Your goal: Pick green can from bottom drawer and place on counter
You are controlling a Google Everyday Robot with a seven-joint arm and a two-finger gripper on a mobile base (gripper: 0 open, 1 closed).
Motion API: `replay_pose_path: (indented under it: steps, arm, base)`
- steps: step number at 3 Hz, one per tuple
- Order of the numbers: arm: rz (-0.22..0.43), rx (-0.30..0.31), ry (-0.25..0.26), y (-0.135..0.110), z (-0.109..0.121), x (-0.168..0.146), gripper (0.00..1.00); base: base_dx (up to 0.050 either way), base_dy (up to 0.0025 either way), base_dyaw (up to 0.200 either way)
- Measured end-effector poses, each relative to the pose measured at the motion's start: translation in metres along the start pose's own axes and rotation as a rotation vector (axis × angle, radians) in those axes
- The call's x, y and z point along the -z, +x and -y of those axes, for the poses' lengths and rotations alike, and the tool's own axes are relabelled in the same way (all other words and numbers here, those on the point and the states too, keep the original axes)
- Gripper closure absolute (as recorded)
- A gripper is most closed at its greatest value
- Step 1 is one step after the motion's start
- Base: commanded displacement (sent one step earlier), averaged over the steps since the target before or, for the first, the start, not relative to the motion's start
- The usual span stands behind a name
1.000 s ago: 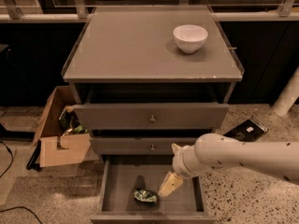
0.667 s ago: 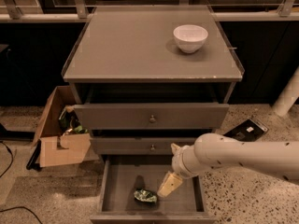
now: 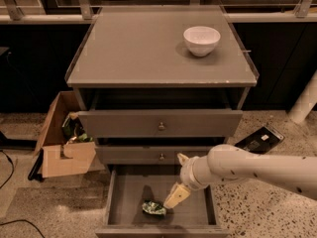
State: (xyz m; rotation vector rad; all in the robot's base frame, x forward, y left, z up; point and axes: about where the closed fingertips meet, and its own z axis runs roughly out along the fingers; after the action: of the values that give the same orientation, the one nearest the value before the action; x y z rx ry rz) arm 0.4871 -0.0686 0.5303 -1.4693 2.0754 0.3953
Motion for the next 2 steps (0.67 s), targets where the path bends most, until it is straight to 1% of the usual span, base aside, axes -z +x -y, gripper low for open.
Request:
replay_pose_path:
  steps: [1,2]
  arm:
    - [0.040,-0.012,-0.035,0.010,0.005,-0.020,0.00]
    - [0.070,-0.008,-0.046,0.015,0.007,-0.031,0.00]
  base:
    - [0.000,0.00000,0.000]
    - [0.000,0.00000,0.000]
